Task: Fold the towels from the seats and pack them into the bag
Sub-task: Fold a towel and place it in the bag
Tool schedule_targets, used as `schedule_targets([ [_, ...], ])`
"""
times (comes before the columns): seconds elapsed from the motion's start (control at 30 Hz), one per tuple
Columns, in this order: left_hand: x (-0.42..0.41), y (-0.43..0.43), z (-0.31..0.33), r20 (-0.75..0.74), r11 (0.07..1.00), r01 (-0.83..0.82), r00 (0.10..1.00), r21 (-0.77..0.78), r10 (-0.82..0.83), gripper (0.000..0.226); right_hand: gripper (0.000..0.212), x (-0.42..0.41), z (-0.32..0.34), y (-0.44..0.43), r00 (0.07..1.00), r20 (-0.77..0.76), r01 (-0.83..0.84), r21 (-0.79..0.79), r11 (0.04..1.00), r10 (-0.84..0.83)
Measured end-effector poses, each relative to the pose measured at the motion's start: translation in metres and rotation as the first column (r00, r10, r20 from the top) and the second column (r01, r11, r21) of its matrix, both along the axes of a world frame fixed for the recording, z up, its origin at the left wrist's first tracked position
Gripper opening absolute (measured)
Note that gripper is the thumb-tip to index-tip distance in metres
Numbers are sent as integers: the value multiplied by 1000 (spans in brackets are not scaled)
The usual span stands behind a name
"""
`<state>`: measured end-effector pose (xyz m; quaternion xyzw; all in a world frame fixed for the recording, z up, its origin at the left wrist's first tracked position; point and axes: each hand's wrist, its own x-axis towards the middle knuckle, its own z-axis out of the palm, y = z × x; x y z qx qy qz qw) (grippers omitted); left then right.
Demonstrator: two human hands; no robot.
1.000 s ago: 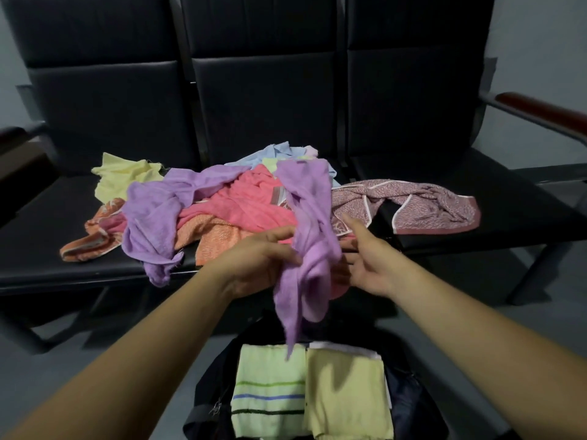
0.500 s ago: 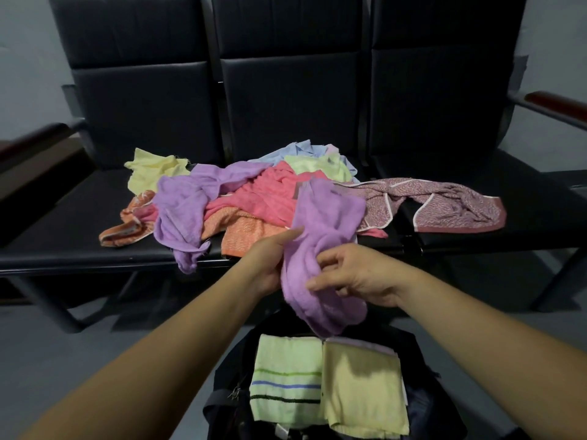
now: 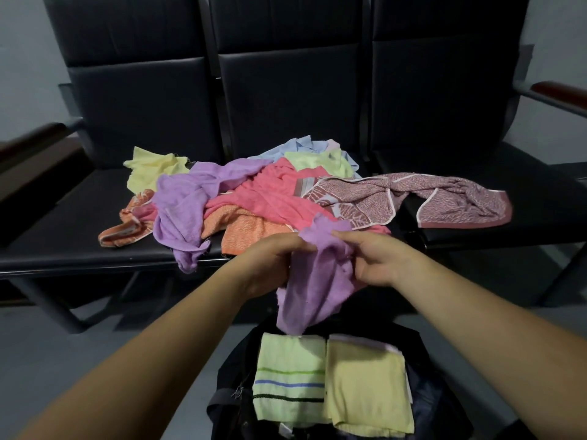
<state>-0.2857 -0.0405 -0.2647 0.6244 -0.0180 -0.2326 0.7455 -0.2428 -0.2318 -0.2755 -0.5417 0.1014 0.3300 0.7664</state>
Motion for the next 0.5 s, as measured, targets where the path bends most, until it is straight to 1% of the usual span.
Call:
schedule_targets([
  [0.03, 0, 1, 0, -5, 998, -19, 1000, 56, 20, 61, 32, 1, 3, 0, 997, 58, 44, 10, 999, -45],
  [0.07, 2, 3, -1, -1, 993, -53, 999, 106, 54, 63, 35, 1, 7, -2, 987, 137, 83, 14, 996, -84],
  [0.1, 2, 3, -1, -2, 989, -74, 997, 126, 75, 61, 39, 0, 11, -4, 970, 228, 87, 14, 996, -88],
  [0.17, 3, 3, -1, -50, 991, -112, 992, 76, 116, 51, 48, -5, 19, -10, 938, 347, 11, 6, 1000, -12],
  [0.23, 4, 1, -1, -114, 985, -171, 979, -15, 169, 40, 53, -11, 24, -13, 910, 408, -81, -9, 997, 78],
  [0.3, 5, -4, -2, -111, 975, -216, 971, -46, 210, 42, 48, -15, 27, -15, 868, 479, -111, -76, 991, 134],
  [0.33, 5, -7, -2, -81, 969, -241, 968, -47, 237, 36, 44, -16, 27, -15, 850, 508, -99, -100, 990, 137],
  [0.4, 5, -12, 2, -2, 953, -302, 953, -22, 302, 11, 32, -16, 28, -17, 839, 536, -27, -134, 991, 95],
  [0.43, 4, -13, 6, 30, 946, -324, 946, -7, 324, 8, 28, -15, 28, -19, 845, 531, 16, -140, 990, 61],
  [0.5, 4, -9, 11, 72, 932, -362, 930, 24, 359, 14, 25, -10, 23, -23, 864, 504, 91, -144, 985, -6],
])
